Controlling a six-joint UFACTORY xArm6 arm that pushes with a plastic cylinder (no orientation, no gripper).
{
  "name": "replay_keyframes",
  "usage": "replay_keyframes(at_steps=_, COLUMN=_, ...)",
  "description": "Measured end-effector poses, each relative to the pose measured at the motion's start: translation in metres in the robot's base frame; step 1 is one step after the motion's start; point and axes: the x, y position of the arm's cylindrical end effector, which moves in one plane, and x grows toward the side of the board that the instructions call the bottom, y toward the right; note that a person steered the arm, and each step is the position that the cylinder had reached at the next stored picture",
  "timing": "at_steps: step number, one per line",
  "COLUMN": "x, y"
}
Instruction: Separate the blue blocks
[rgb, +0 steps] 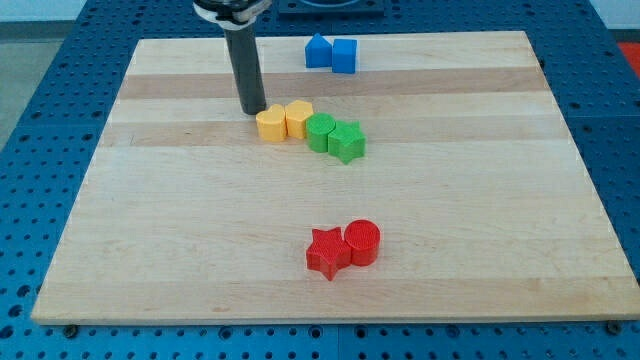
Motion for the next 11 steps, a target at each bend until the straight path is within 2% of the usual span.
replay_keyframes(at_steps=2, x=-0.075, y=-0.027)
replay_keyframes(at_steps=3, x=-0.107, y=-0.004)
replay_keyframes(at_steps=5, x=-0.14, y=0.087)
replay_keyframes(at_steps=6, x=-0.128, y=0.124)
replay_keyframes(at_steps=7, x=-0.103, y=0.127)
replay_keyframes(at_steps=8, x=-0.096, y=0.106)
replay_keyframes(at_steps=10, x=-0.128, y=0.075)
replay_keyframes(at_steps=11, x=-0.126, y=0.065)
